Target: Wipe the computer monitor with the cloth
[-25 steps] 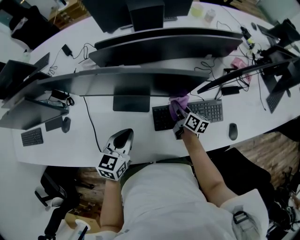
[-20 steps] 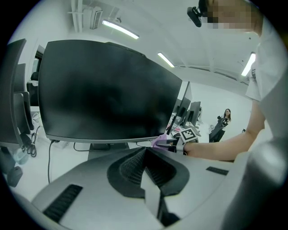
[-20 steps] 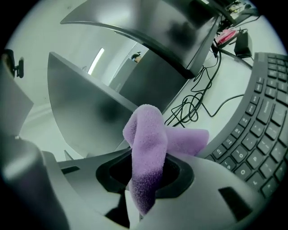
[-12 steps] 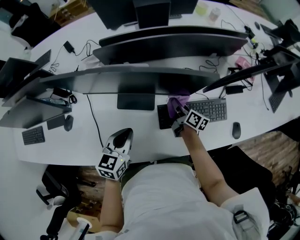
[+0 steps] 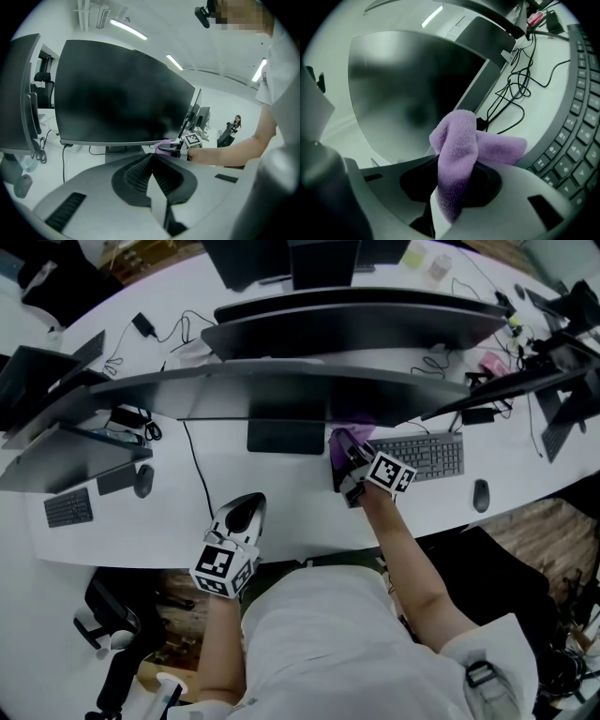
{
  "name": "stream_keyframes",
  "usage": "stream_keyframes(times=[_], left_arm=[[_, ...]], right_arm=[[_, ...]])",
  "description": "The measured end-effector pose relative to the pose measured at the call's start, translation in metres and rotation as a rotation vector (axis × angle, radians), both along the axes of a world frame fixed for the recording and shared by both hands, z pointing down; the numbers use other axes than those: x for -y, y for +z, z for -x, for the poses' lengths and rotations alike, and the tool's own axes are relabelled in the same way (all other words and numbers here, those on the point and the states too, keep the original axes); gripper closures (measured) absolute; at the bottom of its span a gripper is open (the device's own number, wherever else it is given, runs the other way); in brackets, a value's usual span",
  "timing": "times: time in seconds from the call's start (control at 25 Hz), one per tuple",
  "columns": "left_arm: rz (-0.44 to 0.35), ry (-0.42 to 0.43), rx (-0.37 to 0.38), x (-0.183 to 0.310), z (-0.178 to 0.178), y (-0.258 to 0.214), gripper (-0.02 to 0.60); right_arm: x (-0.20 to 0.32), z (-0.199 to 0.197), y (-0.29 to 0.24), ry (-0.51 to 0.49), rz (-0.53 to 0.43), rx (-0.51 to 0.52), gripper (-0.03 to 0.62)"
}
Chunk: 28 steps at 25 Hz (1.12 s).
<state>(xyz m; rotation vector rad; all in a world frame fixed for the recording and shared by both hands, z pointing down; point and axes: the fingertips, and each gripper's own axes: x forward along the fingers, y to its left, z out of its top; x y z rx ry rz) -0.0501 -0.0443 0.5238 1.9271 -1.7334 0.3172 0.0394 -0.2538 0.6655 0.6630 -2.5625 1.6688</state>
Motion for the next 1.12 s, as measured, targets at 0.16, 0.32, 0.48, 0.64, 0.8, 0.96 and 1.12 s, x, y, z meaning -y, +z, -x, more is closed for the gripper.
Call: stream_keyframes(times=[0.16,0.32,0.48,0.64,0.8,0.96,1.12], left_arm=[[0.001,-0.007,-0.003,-0.012,0.016,0.001,0.578],[0.001,-0.01,-0.006,-0.023,0.029,0.001,0.578],[0.001,-0.018,-0.011,-0.032,0.042,0.003,0.578],[-0.005,-0.023,-0.014,-0.042,0.057,0.003,0.578],[-0.005,-0.032,-0.016,-0.053,0.073,0.005,0.578],[-0.004,-0.038,-0.022,-0.062,0.088,0.006,0.578],[-0.004,-0.04,-0.025,-0.071,0.104,0.006,0.578]], right_arm=[[-0.009,0.019,0.0,-0.005,-0.004,0.005,0.487],[-0.017,0.034,-0.002,-0.005,-0.007,0.006,0.487],[-0.024,0.051,-0.002,-0.006,-0.009,0.005,0.487],[-0.033,0.07,-0.002,-0.013,-0.007,0.005,0.487],[-0.042,0.089,-0.002,-0.017,-0.004,0.01,0.487],[-0.05,0.108,-0.002,-0.022,0.001,0.009,0.487],[-0.06,0.127,-0.003,-0.026,0.003,0.013,0.487]])
